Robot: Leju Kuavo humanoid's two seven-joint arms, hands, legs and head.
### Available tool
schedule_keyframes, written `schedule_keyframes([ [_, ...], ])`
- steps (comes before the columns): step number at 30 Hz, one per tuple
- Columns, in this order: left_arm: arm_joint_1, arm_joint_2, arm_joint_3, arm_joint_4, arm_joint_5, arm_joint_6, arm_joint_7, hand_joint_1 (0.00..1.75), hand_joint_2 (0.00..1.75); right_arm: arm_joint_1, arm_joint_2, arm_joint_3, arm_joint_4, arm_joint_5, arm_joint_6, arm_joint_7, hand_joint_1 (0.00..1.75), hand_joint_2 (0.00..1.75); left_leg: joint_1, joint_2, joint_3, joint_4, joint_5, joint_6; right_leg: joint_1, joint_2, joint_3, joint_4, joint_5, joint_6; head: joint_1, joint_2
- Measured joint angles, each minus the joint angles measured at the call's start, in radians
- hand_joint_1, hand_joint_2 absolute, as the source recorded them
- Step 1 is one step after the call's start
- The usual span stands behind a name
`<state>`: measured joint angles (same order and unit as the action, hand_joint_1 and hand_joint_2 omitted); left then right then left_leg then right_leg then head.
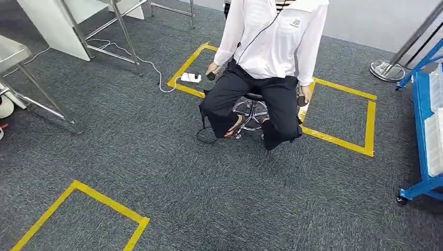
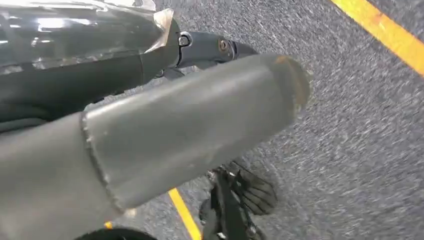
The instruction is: Take the parts from the cabinet and place them on the table.
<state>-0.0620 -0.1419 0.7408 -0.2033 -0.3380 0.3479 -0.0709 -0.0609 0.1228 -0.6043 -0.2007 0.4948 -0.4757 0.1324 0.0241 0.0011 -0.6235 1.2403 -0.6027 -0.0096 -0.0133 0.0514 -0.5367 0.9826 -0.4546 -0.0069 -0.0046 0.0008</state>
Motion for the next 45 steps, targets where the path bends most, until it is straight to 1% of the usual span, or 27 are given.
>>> schedule_keyframes([
  [2, 0.002, 0.003, -0.008, 0.0, -0.012, -0.012, -0.002, 0.0, 0.0, 0.004, 0.0, -0.006, 0.0, -0.005, -0.003, 0.006, 0.0, 0.0, 0.013, -0.018, 0.068, -0.16, 0.096, -0.006, -0.004, 0.028, -0.001, 0.011, -0.005, 0.007, -0.001, 0.0],
  [3, 0.004, 0.003, -0.013, 0.0, -0.018, -0.02, -0.008, 0.0, 0.0, 0.004, 0.0, -0.011, 0.0, -0.01, -0.003, 0.006, 0.0, 0.0, 0.019, -0.064, 0.092, -0.201, 0.088, -0.01, -0.003, 0.037, -0.008, 0.019, -0.008, 0.014, 0.0, 0.0],
  [7, 0.002, 0.007, -0.025, 0.0, -0.028, -0.04, -0.023, 0.0, 0.0, 0.006, 0.002, -0.026, -0.001, -0.022, -0.006, 0.001, 0.0, 0.0, -0.007, -0.039, 0.088, -0.207, 0.086, 0.026, -0.001, 0.069, -0.038, 0.019, -0.004, 0.043, -0.001, 0.0],
  [8, 0.002, 0.006, -0.029, 0.0, -0.031, -0.043, -0.028, 0.0, 0.0, 0.009, 0.002, -0.031, -0.001, -0.026, -0.006, -0.002, 0.0, 0.0, -0.002, -0.026, 0.089, -0.218, 0.096, 0.041, 0.002, 0.065, -0.039, 0.027, -0.005, 0.048, 0.0, 0.0],
  [10, 0.001, 0.011, -0.035, -0.001, -0.034, -0.05, -0.037, 0.0, 0.0, 0.007, 0.005, -0.04, -0.001, -0.032, -0.006, -0.008, 0.0, 0.0, -0.004, -0.006, 0.087, -0.221, 0.101, 0.056, 0.0, -0.025, -0.076, 0.109, -0.053, 0.04, 0.008, 0.0],
  [12, 0.004, 0.015, -0.038, -0.001, -0.034, -0.053, -0.044, 0.0, 0.0, 0.002, 0.006, -0.045, -0.001, -0.034, -0.005, -0.018, 0.0, 0.0, -0.008, 0.022, 0.084, -0.221, 0.1, 0.057, -0.003, -0.038, -0.156, 0.266, -0.124, 0.032, 0.01, 0.0],
  [14, 0.004, 0.016, -0.039, -0.001, -0.034, -0.053, -0.05, 0.0, 0.0, 0.003, 0.006, -0.048, -0.001, -0.036, 0.0, -0.026, 0.0, 0.0, -0.011, 0.049, 0.082, -0.221, 0.1, 0.057, -0.003, -0.039, -0.192, 0.35, -0.145, 0.042, 0.011, 0.0],
  [15, 0.004, 0.016, -0.039, -0.001, -0.034, -0.053, -0.053, 0.0, 0.0, 0.005, 0.006, -0.048, -0.001, -0.036, 0.001, -0.028, 0.0, 0.0, -0.012, 0.061, 0.082, -0.221, 0.1, 0.057, -0.003, -0.04, -0.172, 0.317, -0.128, 0.05, 0.011, 0.0],
  [17, 0.003, 0.016, -0.04, -0.001, -0.034, -0.046, -0.065, 0.0, 0.0, 0.005, 0.006, -0.05, -0.001, -0.034, 0.002, -0.037, 0.0, 0.0, -0.012, 0.083, 0.086, -0.221, 0.098, 0.054, -0.003, -0.067, -0.076, 0.145, -0.067, 0.064, 0.012, 0.0],
  [18, 0.002, 0.016, -0.04, -0.001, -0.031, -0.043, -0.069, 0.0, 0.0, 0.001, 0.006, -0.05, -0.002, -0.03, 0.002, -0.042, 0.0, 0.0, -0.012, 0.093, 0.089, -0.221, 0.096, 0.051, -0.002, -0.115, -0.023, 0.052, -0.045, 0.063, 0.013, 0.0],
  [19, 0.002, 0.017, -0.04, -0.001, -0.027, -0.042, -0.071, 0.0, 0.0, -0.004, 0.006, -0.05, -0.002, -0.021, 0.002, -0.045, 0.0, 0.0, -0.021, 0.104, 0.091, -0.218, 0.09, 0.042, 0.012, -0.143, -0.019, 0.032, -0.036, 0.054, 0.012, 0.0],
  [23, -0.006, 0.015, -0.039, -0.001, -0.018, -0.034, -0.08, 0.0, 0.0, -0.001, 0.002, -0.05, -0.002, -0.009, 0.003, -0.057, 0.0, 0.0, -0.015, 0.143, 0.11, -0.227, 0.084, 0.019, 0.018, -0.094, -0.022, 0.019, -0.023, 0.02, 0.012, 0.0],
  [24, -0.007, 0.017, -0.039, -0.001, -0.017, -0.032, -0.081, 0.0, 0.0, 0.001, 0.002, -0.05, -0.002, -0.004, 0.006, -0.059, 0.0, 0.0, -0.008, 0.088, 0.106, -0.212, 0.071, 0.011, -0.004, -0.082, -0.005, 0.013, -0.015, 0.011, 0.007, 0.0],
  [25, -0.006, 0.016, -0.037, -0.001, -0.016, -0.031, -0.081, 0.0, 0.0, 0.0, 0.0, -0.05, -0.002, -0.001, 0.008, -0.06, 0.0, 0.0, -0.006, 0.034, 0.089, -0.173, 0.04, 0.009, -0.005, -0.073, -0.006, 0.013, -0.011, -0.001, 0.006, 0.0],
  [26, -0.004, 0.015, -0.035, -0.001, -0.016, -0.03, -0.081, 0.0, 0.0, -0.001, -0.002, -0.05, -0.002, 0.0, 0.011, -0.06, 0.0, 0.0, -0.005, 0.008, 0.059, -0.103, -0.003, 0.007, -0.001, -0.063, -0.007, 0.013, -0.011, -0.005, 0.002, 0.0],
  [28, 0.004, 0.015, -0.031, 0.0, -0.01, -0.023, -0.081, 0.0, 0.0, -0.003, -0.002, -0.05, -0.002, 0.002, 0.015, -0.062, 0.0, 0.0, -0.005, -0.005, -0.019, 0.054, -0.069, 0.003, 0.004, -0.033, -0.007, 0.013, -0.011, -0.005, 0.002, 0.0],
  [29, 0.006, 0.015, -0.028, -0.001, -0.008, -0.021, -0.081, 0.0, 0.0, -0.001, -0.002, -0.05, -0.002, 0.002, 0.016, -0.062, 0.0, 0.0, -0.005, -0.005, -0.041, 0.089, -0.068, 0.002, 0.005, -0.018, -0.006, 0.013, -0.011, -0.005, 0.002, 0.0],
  [30, 0.006, 0.015, -0.027, -0.001, -0.008, -0.021, -0.081, 0.0, 0.0, 0.0, -0.003, -0.05, -0.002, 0.002, 0.017, -0.062, 0.0, 0.0, -0.003, -0.004, -0.039, 0.072, -0.04, 0.001, 0.005, -0.004, -0.003, 0.013, -0.011, -0.005, 0.002, 0.0],
  [32, 0.007, 0.015, -0.027, -0.001, -0.008, -0.021, -0.081, 0.0, 0.0, 0.001, -0.004, -0.05, -0.002, 0.002, 0.017, -0.063, 0.0, 0.0, 0.004, -0.012, 0.021, -0.074, 0.059, 0.0, 0.003, 0.027, 0.001, 0.016, -0.012, -0.004, 0.002, 0.0],
  [33, 0.007, 0.015, -0.026, -0.001, -0.008, -0.021, -0.081, 0.0, 0.0, 0.0, -0.003, -0.05, -0.002, 0.002, 0.017, -0.063, 0.0, 0.0, 0.01, -0.039, 0.059, -0.166, 0.105, -0.001, 0.002, 0.042, 0.0, 0.021, -0.014, -0.001, 0.001, 0.0],
  [34, 0.008, 0.015, -0.025, 0.0, -0.008, -0.021, -0.08, 0.0, 0.0, -0.002, -0.003, -0.05, -0.002, 0.002, 0.018, -0.063, 0.0, 0.0, 0.015, -0.098, 0.073, -0.201, 0.098, -0.003, 0.006, 0.052, -0.01, 0.029, -0.018, 0.006, 0.001, 0.0],
  [38, 0.003, 0.013, -0.024, 0.0, -0.007, -0.019, -0.079, 0.0, 0.0, 0.005, -0.004, -0.05, -0.002, 0.005, 0.017, -0.063, 0.0, 0.0, -0.003, -0.048, 0.072, -0.21, 0.104, 0.032, 0.006, 0.09, -0.038, 0.023, -0.011, 0.037, 0.002, 0.0],
  [39, 0.002, 0.01, -0.024, -0.001, -0.007, -0.019, -0.079, 0.0, 0.0, 0.004, -0.008, -0.05, -0.002, 0.006, 0.016, -0.063, 0.0, 0.0, 0.004, -0.031, 0.075, -0.222, 0.114, 0.045, 0.004, 0.076, -0.036, 0.038, -0.015, 0.038, 0.003, 0.0],
  [40, 0.002, 0.01, -0.024, -0.001, -0.007, -0.019, -0.079, 0.0, 0.0, 0.004, -0.006, -0.05, -0.002, 0.007, 0.016, -0.063, 0.0, 0.0, 0.0, -0.023, 0.079, -0.228, 0.115, 0.053, 0.007, 0.018, -0.056, 0.073, -0.037, 0.034, 0.006, 0.0],
  [41, 0.003, 0.011, -0.023, -0.001, -0.007, -0.018, -0.079, 0.0, 0.0, 0.002, -0.005, -0.05, -0.002, 0.007, 0.016, -0.063, 0.0, 0.0, -0.001, -0.007, 0.079, -0.229, 0.116, 0.057, 0.006, -0.015, -0.09, 0.135, -0.071, 0.03, 0.015, 0.0],
  [43, 0.005, 0.012, -0.021, -0.001, -0.007, -0.018, -0.079, 0.0, 0.0, -0.001, -0.005, -0.05, -0.003, 0.008, 0.016, -0.064, 0.0, 0.0, -0.008, 0.026, 0.078, -0.229, 0.114, 0.059, 0.001, -0.036, -0.175, 0.299, -0.134, 0.029, 0.016, 0.0],
  [45, 0.005, 0.012, -0.018, -0.001, -0.007, -0.018, -0.079, 0.0, 0.0, 0.002, -0.005, -0.05, -0.002, 0.008, 0.016, -0.064, 0.0, 0.0, -0.01, 0.052, 0.078, -0.228, 0.112, 0.058, -0.002, -0.04, -0.189, 0.331, -0.133, 0.042, 0.017, 0.0],
])
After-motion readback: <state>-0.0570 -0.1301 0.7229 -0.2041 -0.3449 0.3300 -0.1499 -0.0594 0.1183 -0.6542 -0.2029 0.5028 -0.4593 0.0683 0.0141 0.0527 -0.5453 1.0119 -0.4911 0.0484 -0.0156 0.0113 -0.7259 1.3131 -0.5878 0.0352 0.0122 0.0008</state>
